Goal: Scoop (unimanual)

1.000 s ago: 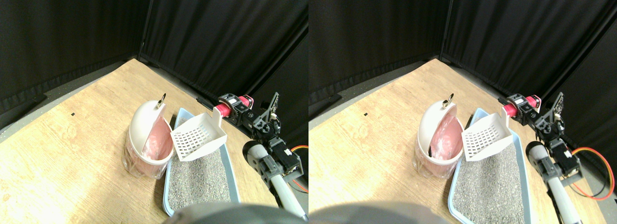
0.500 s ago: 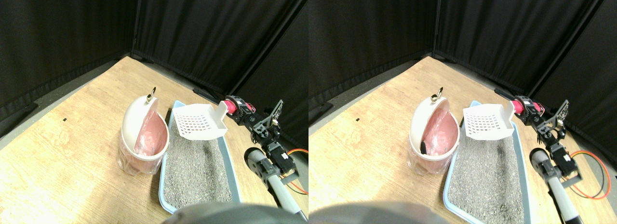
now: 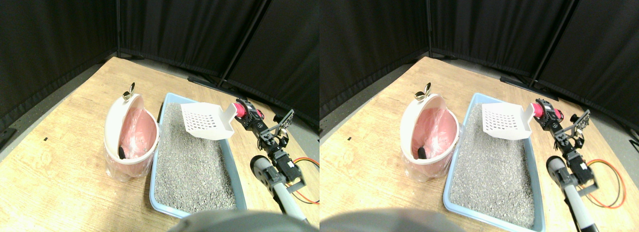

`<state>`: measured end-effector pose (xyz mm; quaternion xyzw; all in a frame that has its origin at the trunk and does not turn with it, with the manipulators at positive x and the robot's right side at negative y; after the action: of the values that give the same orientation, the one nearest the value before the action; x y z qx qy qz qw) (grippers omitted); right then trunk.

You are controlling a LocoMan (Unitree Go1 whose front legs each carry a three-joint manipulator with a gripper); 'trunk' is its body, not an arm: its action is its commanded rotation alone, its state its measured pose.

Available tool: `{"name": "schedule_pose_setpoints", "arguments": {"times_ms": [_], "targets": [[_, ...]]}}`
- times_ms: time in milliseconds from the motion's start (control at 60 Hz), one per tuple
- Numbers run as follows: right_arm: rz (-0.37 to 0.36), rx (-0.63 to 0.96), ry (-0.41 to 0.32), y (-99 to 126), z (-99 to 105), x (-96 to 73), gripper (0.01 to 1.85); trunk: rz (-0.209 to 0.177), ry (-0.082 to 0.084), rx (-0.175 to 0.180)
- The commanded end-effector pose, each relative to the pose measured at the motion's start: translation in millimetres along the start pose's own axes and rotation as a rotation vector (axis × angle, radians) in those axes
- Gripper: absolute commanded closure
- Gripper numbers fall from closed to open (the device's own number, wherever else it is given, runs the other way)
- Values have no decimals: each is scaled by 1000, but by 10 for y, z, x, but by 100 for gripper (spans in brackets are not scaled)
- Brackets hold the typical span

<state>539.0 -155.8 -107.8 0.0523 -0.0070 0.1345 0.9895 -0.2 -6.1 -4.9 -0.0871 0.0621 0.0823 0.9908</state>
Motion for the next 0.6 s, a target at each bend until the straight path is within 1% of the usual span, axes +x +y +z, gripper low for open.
{"name": "schedule_pose_setpoints", "arguments": {"times_ms": [17, 67, 133, 300, 400, 450, 583, 600], "targets": [[33, 31, -73, 15, 52, -8, 181, -17, -2, -13], [19, 43, -88, -39, 6, -51, 181, -23, 1, -8], [12, 56, -90, -83, -41, -85, 181, -30, 1, -2], [23, 86, -111, -161, -153, -142, 181, -46, 3, 11], [-10, 101, -103, -183, -205, -189, 181, -57, 7, 19], [-33, 111, -97, -188, -229, -214, 181, -61, 6, 21], [-31, 119, -100, -229, -319, -254, 181, -73, 8, 27], [-46, 136, -94, -243, -346, -277, 181, -74, 8, 28]]}}
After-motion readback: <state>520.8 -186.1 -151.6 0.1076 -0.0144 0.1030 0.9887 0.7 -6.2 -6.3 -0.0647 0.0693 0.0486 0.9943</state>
